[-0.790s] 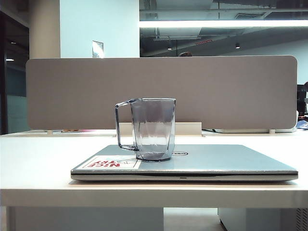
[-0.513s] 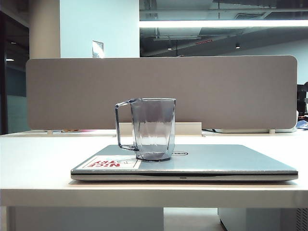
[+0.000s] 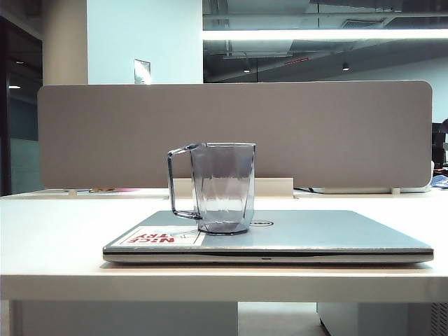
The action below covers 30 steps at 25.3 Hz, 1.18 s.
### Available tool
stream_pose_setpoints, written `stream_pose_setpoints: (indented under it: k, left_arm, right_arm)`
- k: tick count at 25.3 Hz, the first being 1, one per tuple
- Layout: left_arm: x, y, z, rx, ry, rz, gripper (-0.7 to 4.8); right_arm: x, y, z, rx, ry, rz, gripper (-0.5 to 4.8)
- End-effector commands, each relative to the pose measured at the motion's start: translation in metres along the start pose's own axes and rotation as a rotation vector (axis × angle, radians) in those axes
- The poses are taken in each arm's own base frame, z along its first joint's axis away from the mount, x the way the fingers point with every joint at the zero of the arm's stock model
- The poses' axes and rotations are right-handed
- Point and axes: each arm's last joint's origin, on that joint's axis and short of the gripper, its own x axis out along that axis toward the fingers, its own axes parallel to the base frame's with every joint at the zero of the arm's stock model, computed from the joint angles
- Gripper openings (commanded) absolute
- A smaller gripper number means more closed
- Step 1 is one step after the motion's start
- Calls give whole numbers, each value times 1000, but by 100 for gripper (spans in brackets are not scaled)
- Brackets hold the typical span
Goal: Pick up the water cup and place it on the side of the laptop away from you.
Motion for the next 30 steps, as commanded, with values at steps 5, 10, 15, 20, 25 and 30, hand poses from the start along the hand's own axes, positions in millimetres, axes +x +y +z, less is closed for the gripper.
stream_pose_setpoints:
  k: [5,10,15,20,25,30]
  left_arm:
    - [0,-1,2,-10,-13,-27,-4]
    - [0,-2,2,-31,-9,-74,-5]
    - [-1,-7,2,-96,11,-217,-5]
    - [-2,-10,2,-85,23,-331,-5]
    - [-3,-12,6,-81,19,-377,-5]
    - [-7,-14,20,-75,-12,-423,-5]
  right_arm:
    - [0,1,-1,77,-5,38,-1]
    - [0,5,0,185,2,164,-1]
    - [0,6,1,184,1,206,-1]
    - [-1,9,2,180,3,300,-1]
    - [-1,9,2,179,2,320,-1]
    - [-1,9,2,179,1,319,-1]
